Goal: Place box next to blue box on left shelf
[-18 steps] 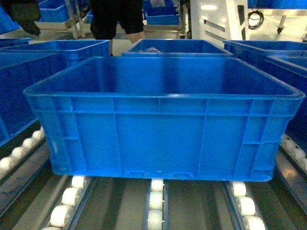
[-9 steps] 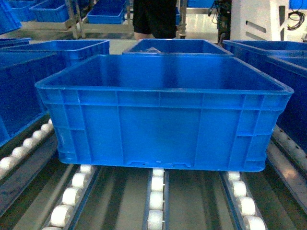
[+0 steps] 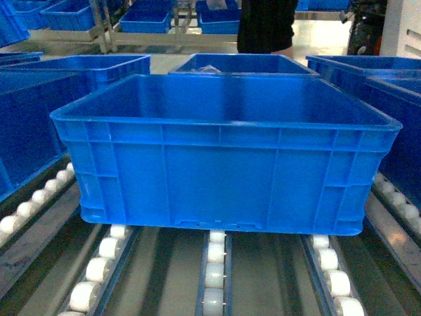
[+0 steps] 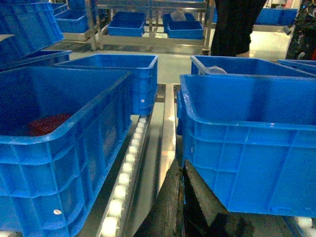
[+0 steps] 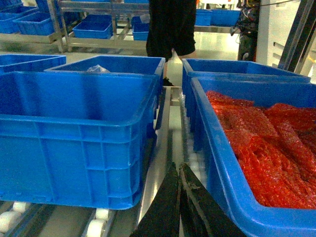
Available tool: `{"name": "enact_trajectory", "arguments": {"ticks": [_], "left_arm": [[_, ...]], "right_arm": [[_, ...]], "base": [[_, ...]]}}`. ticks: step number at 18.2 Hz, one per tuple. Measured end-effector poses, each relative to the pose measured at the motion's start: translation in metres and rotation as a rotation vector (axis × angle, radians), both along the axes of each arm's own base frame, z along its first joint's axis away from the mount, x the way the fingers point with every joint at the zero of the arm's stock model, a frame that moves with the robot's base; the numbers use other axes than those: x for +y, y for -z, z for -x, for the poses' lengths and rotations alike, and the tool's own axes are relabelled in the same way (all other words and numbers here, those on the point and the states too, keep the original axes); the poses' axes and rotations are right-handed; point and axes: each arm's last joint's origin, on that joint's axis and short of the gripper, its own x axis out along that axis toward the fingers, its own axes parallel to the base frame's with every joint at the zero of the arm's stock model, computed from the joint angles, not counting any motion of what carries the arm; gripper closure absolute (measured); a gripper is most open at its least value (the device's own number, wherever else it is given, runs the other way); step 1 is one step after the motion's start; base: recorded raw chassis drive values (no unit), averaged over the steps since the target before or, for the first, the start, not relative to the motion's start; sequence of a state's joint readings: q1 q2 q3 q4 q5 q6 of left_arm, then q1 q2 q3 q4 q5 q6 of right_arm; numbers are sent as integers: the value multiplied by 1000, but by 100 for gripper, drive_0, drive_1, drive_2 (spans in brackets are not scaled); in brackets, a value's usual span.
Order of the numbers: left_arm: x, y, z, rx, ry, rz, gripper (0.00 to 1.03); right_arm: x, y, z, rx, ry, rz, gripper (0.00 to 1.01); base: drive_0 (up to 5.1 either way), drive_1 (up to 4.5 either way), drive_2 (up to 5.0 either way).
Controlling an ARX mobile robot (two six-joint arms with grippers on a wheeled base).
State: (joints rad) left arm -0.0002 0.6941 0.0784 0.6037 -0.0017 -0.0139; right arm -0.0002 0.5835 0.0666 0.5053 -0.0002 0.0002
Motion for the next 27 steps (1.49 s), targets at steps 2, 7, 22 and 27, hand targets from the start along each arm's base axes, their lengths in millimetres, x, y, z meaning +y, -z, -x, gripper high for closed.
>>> {"name": "enact_trajectory", "arguments": {"ticks": [2, 7, 22, 27], "left_arm": [[0, 3, 9, -2, 1, 0, 101], [0, 7, 23, -28, 2, 0, 101], [0, 7, 41, -29, 2, 0, 101], [0, 9, 51, -32, 2, 0, 101]], "right_arm": [[0, 3, 7, -6, 0, 0, 99], [0, 8, 19, -29, 0, 0, 99], [0, 9, 42, -37, 0, 0, 99], [0, 11, 42, -22, 0, 0, 99]], "base": [[0, 0, 0], [0, 0, 0], [0, 0, 0], [0, 0, 0]]}}
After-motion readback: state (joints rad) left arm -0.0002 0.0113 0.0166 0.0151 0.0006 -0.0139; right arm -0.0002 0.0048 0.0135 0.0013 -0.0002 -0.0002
